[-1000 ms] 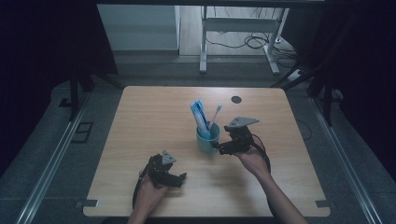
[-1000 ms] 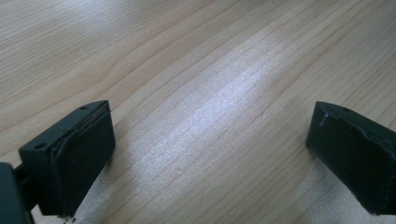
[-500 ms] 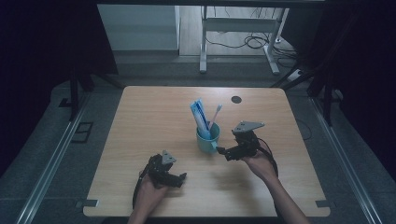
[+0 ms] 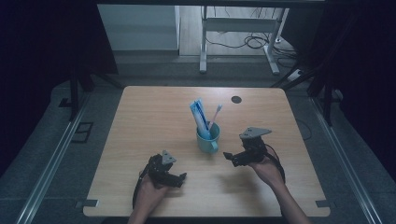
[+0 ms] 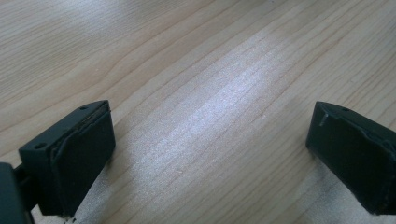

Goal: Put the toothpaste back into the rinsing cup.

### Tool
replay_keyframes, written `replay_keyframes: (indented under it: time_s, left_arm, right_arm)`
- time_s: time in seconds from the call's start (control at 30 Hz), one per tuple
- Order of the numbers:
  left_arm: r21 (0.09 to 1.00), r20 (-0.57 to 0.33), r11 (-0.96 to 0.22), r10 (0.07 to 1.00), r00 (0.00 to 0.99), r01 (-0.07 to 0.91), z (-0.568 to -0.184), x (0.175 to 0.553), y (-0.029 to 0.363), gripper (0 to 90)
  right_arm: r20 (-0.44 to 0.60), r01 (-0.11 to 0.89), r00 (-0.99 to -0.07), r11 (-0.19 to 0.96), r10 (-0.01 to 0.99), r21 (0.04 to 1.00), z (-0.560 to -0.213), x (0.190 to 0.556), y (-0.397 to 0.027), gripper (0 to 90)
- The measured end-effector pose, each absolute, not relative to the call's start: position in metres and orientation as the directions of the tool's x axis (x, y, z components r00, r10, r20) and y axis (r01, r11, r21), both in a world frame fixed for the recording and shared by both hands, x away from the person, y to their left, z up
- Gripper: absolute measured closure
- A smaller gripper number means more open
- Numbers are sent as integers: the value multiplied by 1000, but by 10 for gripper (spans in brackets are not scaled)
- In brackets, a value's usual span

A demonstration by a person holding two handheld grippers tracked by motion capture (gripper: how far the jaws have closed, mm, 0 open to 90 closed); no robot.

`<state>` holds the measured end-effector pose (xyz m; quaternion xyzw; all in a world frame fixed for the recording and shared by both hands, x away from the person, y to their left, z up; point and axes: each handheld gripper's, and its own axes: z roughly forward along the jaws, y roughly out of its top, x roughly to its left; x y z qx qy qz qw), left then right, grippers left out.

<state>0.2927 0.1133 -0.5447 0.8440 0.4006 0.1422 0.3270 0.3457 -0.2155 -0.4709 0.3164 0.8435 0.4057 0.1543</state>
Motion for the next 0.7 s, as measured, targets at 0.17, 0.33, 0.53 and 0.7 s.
replay_keyframes:
  time_s: [0.17, 0.33, 0.53, 0.7]
  left_arm:
    - [666, -23, -463, 770, 637, 584, -545, 293, 113, 14]
    - [666, -23, -464, 770, 637, 585, -545, 293, 113, 14]
    - [666, -23, -463, 771, 637, 585, -545, 292, 113, 14]
    - [666, -26, -460, 773, 634, 587, -545, 292, 113, 14]
  right_arm:
    - [-14, 412, -747, 479, 665, 776, -476, 340, -223, 0]
    - [-5, 422, -737, 466, 676, 778, -482, 335, -233, 0]
    - [6, 436, -725, 452, 689, 778, -489, 328, -244, 0]
    - [3, 446, -716, 454, 698, 772, -497, 323, -252, 0]
